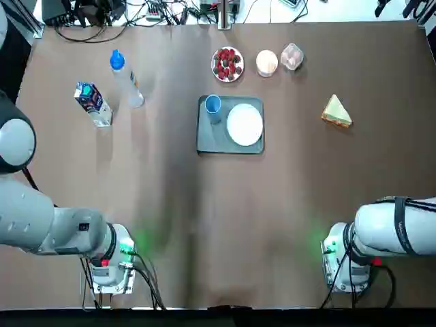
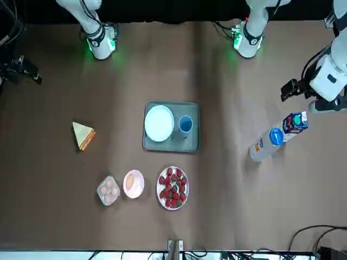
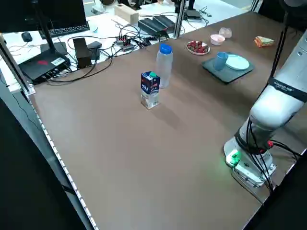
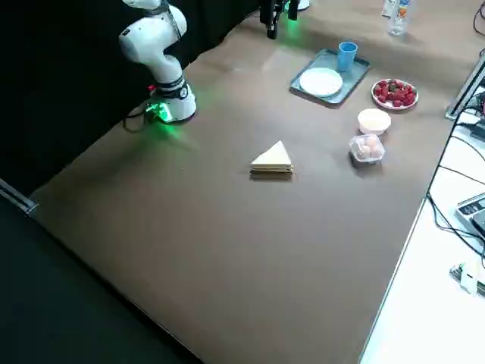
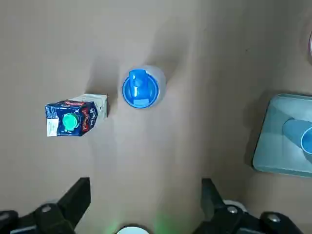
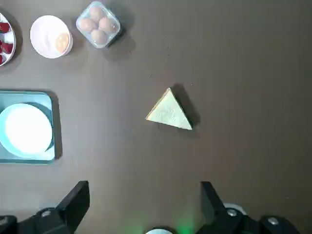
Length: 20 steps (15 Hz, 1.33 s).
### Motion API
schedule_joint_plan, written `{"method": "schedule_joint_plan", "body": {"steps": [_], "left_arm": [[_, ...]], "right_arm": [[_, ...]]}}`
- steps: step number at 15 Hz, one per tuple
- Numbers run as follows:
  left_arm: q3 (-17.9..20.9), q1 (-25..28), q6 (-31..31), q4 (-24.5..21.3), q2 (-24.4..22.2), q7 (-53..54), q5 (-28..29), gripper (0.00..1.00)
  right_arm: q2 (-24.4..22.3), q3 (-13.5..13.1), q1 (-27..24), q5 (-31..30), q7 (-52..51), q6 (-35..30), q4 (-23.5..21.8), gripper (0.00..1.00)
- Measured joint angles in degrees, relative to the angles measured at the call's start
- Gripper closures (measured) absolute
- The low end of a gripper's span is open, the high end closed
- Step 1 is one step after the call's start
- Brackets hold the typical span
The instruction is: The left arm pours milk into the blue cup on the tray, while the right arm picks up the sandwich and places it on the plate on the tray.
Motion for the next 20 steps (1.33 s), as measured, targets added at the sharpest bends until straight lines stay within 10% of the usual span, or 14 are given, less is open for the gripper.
{"method": "schedule_joint_plan", "body": {"steps": [9,20], "left_arm": [[-0.59,0.94,1.45,-0.01,1.49,1.01,0.24,0.00],[-0.03,13.42,1.34,-0.30,3.00,42.44,1.40,0.00]], "right_arm": [[0.20,0.03,0.12,0.00,0.00,0.80,-0.10,0.00],[12.85,-0.60,1.46,-2.86,1.49,6.73,-2.03,0.00]]}}
